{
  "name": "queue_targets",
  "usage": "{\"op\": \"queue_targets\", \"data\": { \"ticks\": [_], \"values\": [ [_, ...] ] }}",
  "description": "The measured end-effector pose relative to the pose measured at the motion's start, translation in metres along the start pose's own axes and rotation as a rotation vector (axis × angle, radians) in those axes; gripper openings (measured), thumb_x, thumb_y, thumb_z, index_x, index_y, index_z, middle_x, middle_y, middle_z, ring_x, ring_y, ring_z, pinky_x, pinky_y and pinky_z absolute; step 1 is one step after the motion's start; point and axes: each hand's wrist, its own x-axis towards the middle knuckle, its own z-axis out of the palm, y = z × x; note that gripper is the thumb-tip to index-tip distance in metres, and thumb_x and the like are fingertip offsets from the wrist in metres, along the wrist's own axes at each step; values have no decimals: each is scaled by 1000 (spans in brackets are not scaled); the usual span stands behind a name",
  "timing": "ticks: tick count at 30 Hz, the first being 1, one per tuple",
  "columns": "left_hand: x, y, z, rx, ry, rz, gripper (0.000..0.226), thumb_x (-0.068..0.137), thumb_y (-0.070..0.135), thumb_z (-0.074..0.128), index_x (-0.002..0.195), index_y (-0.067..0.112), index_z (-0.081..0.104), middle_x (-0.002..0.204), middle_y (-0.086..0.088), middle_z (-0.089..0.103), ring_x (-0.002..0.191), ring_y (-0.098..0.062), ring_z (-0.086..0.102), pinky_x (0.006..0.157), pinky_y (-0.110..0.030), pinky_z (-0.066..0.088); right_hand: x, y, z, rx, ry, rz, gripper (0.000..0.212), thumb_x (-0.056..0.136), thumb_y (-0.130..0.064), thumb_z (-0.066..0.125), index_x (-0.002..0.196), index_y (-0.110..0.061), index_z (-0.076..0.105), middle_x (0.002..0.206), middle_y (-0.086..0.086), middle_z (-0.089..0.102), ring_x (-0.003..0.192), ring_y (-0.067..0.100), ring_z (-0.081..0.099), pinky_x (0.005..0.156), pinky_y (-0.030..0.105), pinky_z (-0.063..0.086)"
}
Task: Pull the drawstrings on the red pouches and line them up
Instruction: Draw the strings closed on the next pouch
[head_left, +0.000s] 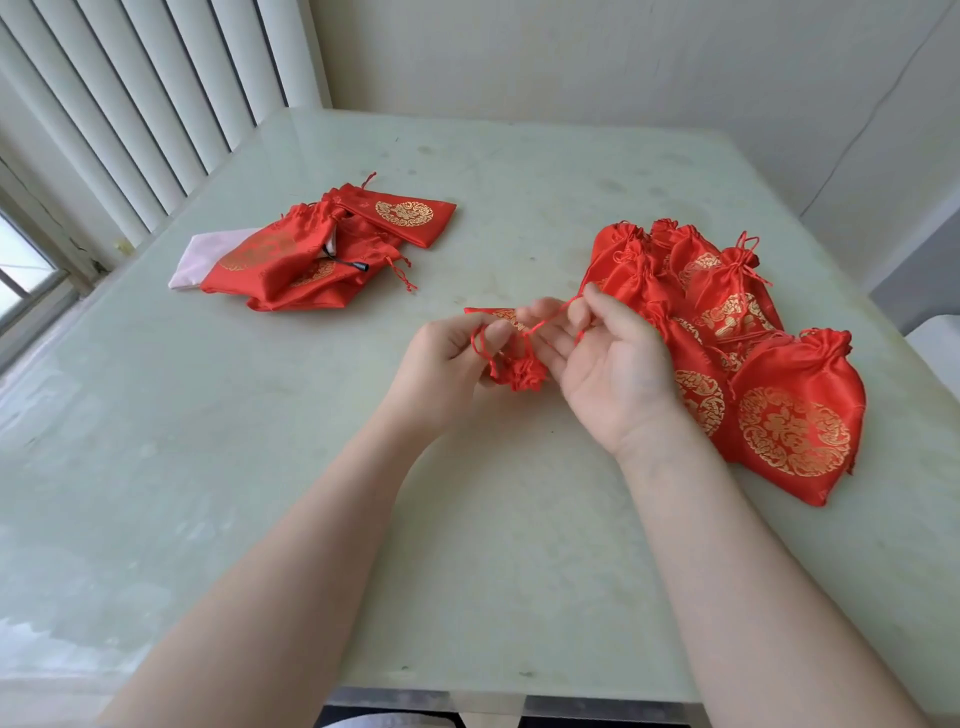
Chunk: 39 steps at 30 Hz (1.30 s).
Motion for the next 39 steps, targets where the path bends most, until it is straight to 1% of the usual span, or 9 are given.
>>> {"op": "queue_targets", "data": {
  "ticks": [3,7,11,14,18,21,25,29,39],
  "values": [
    [3,-1,-1,146,64,-112,35,95,25,48,61,19,54,50,8,52,49,-9,46,55,-26,38,3,-3,-5,190,154,84,38,98,-23,32,60,-17,32,43,-5,35,38,10,37,60,23,49],
    [0,1,3,-27,11,-287,41,96,22,47,55,17,47,47,5,40,42,-10,31,46,-24,24,7,2,-8,21,255,170,39,98,-21,33,60,-17,34,39,-8,28,31,6,21,42,14,37],
    [0,9,-2,-164,-8,-347,45,96,15,44,54,19,28,45,8,26,40,-7,18,38,-17,15,5,7,-6,-352,252,116,31,98,-19,42,68,-12,49,47,-6,32,32,3,23,44,18,33],
    [1,12,-4,-286,30,-416,45,95,16,43,54,21,25,43,11,24,38,-6,16,38,-18,11,0,13,-4,-605,104,120,13,91,-14,55,82,-11,63,54,-7,37,37,1,33,53,19,34],
    [1,14,-4,-328,58,-421,47,98,25,41,54,22,25,44,11,22,40,-6,15,40,-20,10,-4,16,1,-798,-51,94,14,84,-7,64,77,-20,65,67,-8,57,58,-1,48,55,15,40],
    [-1,18,1,-334,55,-349,44,99,27,39,57,20,28,46,10,25,39,-5,17,38,-17,13,-4,19,3,-874,-4,45,17,82,-6,66,72,-20,63,64,-3,56,50,1,45,50,14,39],
    [-4,18,7,-265,11,-278,31,96,27,46,67,19,44,54,9,37,40,-4,27,40,-15,22,-3,17,4,-671,89,71,20,88,-8,58,71,-17,59,46,-11,47,37,0,38,50,17,41],
    [-8,14,9,-127,-89,-259,16,88,17,61,73,15,56,59,9,56,43,2,43,44,-9,32,-1,15,5,-470,145,-13,23,92,-7,50,70,-13,54,51,-3,33,36,3,30,46,17,42],
    [-3,13,8,-292,-94,-401,33,90,8,48,58,18,53,60,4,53,52,-11,38,53,-24,32,2,12,2,-331,182,-47,31,90,8,34,87,-5,62,59,0,46,49,9,42,60,24,53]
  ]
}}
